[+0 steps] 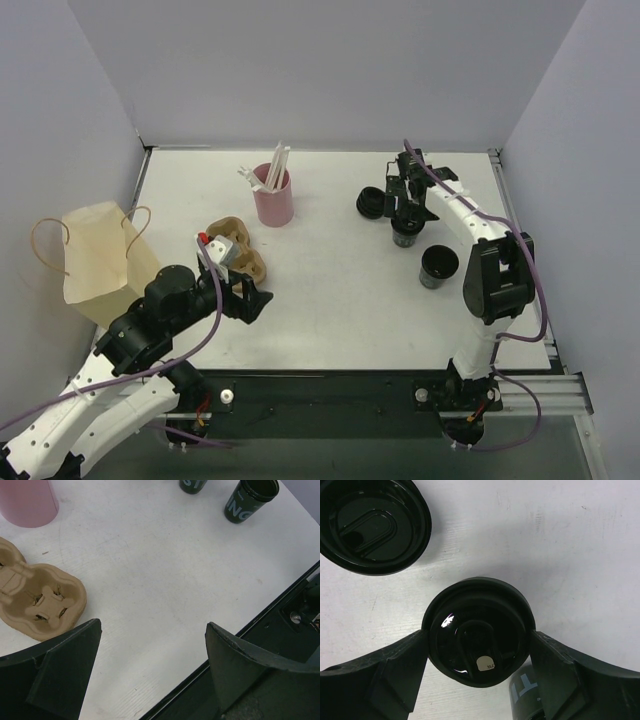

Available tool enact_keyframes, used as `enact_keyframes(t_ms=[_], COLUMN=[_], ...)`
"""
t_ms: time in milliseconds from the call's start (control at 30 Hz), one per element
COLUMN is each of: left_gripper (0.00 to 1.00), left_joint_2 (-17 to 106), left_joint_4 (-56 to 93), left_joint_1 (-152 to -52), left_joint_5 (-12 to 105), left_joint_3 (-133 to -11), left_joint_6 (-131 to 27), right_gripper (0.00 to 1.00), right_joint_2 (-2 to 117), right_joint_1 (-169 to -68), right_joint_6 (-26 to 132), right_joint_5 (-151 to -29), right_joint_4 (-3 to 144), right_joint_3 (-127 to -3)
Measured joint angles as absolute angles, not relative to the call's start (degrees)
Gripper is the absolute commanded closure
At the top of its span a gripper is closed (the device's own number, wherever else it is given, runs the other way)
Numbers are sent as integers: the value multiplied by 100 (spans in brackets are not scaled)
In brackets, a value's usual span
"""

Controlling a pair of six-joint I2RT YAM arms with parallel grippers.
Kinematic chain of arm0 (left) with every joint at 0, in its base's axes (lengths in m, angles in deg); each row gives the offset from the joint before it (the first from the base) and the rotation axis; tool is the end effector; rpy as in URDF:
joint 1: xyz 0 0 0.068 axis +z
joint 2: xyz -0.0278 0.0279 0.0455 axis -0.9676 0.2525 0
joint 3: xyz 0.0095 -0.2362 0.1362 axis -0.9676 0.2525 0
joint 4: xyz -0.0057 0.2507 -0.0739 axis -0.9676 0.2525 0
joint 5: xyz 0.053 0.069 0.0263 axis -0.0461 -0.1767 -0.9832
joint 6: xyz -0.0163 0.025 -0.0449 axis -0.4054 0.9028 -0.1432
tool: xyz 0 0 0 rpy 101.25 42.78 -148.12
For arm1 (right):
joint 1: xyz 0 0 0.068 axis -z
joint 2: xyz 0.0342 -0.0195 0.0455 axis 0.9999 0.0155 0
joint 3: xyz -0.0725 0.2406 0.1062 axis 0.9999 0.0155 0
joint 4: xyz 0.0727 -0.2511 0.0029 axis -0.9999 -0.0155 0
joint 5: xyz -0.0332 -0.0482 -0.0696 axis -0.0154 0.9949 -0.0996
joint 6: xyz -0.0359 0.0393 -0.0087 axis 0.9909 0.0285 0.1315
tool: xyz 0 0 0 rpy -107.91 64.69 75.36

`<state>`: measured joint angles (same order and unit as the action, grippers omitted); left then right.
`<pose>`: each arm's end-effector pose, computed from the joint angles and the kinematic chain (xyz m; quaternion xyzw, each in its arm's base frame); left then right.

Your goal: Pack the takeout coffee

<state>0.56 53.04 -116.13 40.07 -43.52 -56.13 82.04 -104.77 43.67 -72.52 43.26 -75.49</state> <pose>0.0937 -0.0821 0.3236 0.1844 0.8012 -0.2816 0.4948 0.4024 0.1064 0.2612 0.0367 0.9286 0.0221 0.3687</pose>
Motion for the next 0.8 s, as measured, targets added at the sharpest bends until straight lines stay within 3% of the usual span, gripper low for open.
enact_keyframes(t_ms=[167,600,800], left_gripper=[5,3,3], left_joint_2=[58,-27,530], left_joint_4=[5307,5447,5938], left_joint_1=[-11615,-11613,-11613], left_joint_5=[3952,3144,2278], left_joint_3=[-4352,-4479,-5454], left_joint_6=[-5613,-5604,-5639], right_gripper=[11,9,10], right_joint_2=[8204,8197,8016], right_joint_1=[-10449,-10259,-10252], right_joint_6=[4363,4468,4533], right_joint_5=[-7254,-7411,-7556], right_joint_4=[4163,3776,3620], right_joint_3=[-7599,-7861,-7883])
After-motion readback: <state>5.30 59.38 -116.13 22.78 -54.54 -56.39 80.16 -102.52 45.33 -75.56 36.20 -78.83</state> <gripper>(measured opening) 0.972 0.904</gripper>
